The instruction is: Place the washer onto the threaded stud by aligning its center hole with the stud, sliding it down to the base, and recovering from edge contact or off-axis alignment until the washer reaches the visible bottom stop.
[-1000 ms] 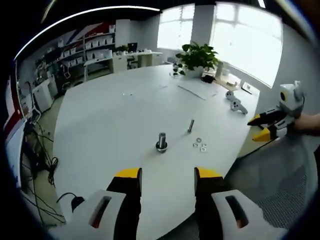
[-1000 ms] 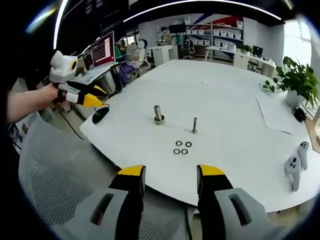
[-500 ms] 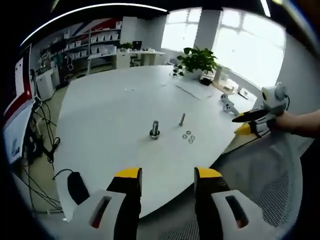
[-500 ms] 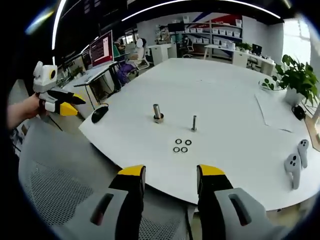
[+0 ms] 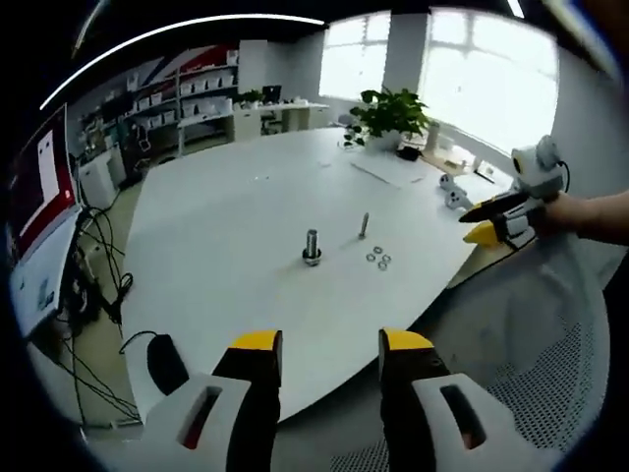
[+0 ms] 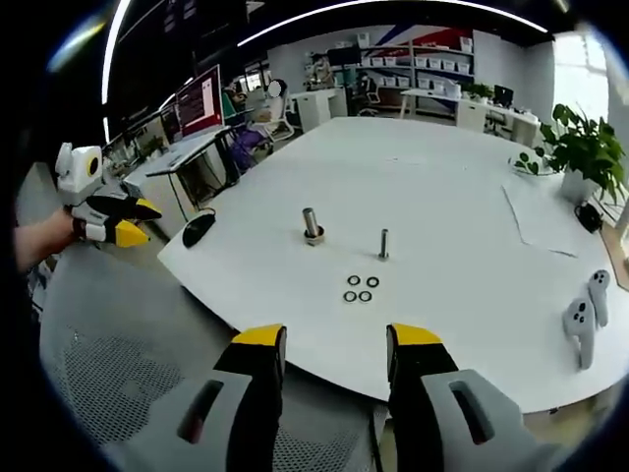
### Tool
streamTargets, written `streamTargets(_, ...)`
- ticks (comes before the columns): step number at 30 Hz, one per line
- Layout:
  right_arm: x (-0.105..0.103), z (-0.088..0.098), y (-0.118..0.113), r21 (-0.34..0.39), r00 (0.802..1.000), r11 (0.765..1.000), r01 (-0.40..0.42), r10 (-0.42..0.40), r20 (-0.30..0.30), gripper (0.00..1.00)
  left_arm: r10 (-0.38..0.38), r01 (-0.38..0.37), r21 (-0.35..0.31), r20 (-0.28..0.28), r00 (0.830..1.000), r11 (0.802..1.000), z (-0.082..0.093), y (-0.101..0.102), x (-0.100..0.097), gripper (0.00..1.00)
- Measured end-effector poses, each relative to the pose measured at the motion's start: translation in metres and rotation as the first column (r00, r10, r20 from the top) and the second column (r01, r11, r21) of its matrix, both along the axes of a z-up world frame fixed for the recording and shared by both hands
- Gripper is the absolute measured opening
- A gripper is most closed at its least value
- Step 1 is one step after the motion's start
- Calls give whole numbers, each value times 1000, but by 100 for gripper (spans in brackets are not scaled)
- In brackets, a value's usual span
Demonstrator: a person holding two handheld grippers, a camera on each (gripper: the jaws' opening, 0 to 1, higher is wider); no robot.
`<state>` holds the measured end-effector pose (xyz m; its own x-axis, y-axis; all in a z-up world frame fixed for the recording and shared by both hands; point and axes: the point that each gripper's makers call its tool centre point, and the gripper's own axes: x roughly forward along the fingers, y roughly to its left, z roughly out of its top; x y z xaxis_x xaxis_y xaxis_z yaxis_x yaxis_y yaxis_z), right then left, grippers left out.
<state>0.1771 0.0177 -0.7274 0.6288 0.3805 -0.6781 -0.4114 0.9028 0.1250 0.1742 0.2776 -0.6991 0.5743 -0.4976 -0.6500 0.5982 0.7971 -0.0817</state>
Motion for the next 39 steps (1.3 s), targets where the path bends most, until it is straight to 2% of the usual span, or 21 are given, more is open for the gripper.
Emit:
streamTargets(3,0,-1,0,-4,1000,1000,-6,6,-6,43,-11,10,25,30,999,1000,-2,0,-1,37)
streamTargets(4,-1,-2,1,-2,1000,1000,-4,4,-7,43,-28,22,82,76,997,996,-4,3,1,37)
streamTargets(6,-1,-2,2,3,1000,1000,0,0,-9,43,-81,63,176,96,992,982,-7,5,0,37)
streamTargets(8,-1,-2,-3,-24,1000,1000,0,0,-1,43,-63,54,116,77,995,992,-6,-3,-2,37)
streamTargets(9,0,-1,-5,-9,1000,1000,21,-21,-5,43,-59,52,97,66,996,994,-6,-4,-3,37)
streamTargets(11,0,0,-4,20,999,999,35,-35,-12,43,-61,51,115,85,995,992,-5,0,0,37)
streamTargets(14,-1,-3,0,-19,1000,1000,1,-1,-12,43,-47,42,84,65,997,996,-5,0,0,37)
streamTargets(20,-2,-5,-2,-18,1000,1000,9,-10,-23,44,-61,54,98,71,996,994,-7,-2,-1,37)
streamTargets(26,-4,-7,4,-32,999,999,-39,38,-36,43,-43,35,97,79,996,995,-7,0,1,37)
streamTargets(28,1,1,4,-27,999,999,-35,35,3,43,-58,49,118,74,996,992,-9,-1,-1,37)
streamTargets(30,4,2,5,-19,999,999,-33,33,3,43,-66,55,120,84,994,991,-7,-1,0,36)
streamTargets(33,0,-6,10,-24,997,998,-65,63,-48,44,-63,55,119,63,996,991,-11,0,-1,36)
streamTargets(35,-6,-10,16,-36,988,991,-132,129,-81,46,-66,59,128,54,996,990,-13,0,-2,37)
streamTargets(36,-8,-12,17,-54,983,984,-168,163,-88,45,-69,61,133,56,996,989,-13,0,-3,37)
streamTargets(38,-2,-19,11,-142,970,961,-238,227,-86,45,-68,59,141,60,996,988,-14,1,-2,37)
streamTargets(39,0,-21,11,-138,969,961,-242,231,-90,46,-64,56,139,56,996,989,-14,2,-1,37)
